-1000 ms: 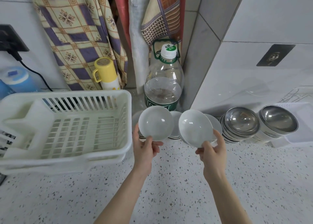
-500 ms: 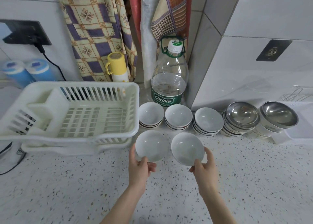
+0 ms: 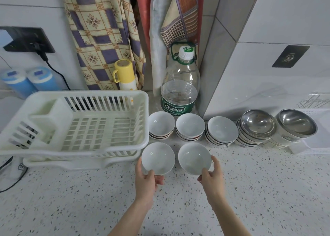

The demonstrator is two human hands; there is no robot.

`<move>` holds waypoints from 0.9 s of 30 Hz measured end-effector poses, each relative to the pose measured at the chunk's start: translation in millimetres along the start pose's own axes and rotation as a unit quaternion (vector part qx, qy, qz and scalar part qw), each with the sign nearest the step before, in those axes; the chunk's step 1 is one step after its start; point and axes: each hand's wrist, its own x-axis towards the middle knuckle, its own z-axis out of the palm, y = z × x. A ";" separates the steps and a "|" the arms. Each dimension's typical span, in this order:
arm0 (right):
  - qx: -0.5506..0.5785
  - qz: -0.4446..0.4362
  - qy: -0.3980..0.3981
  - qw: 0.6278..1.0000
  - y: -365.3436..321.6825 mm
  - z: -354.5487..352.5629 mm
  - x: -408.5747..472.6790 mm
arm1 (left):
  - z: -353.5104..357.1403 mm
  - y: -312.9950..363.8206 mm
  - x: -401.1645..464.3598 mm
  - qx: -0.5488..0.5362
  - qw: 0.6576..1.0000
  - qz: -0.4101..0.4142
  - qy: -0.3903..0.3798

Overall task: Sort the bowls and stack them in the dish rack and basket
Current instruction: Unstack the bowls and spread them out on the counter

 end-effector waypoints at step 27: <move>0.049 0.010 -0.030 0.998 8.8 0.0 10.2 | 8.7 7.5 6.2 0.024 1.000 -0.001 -0.019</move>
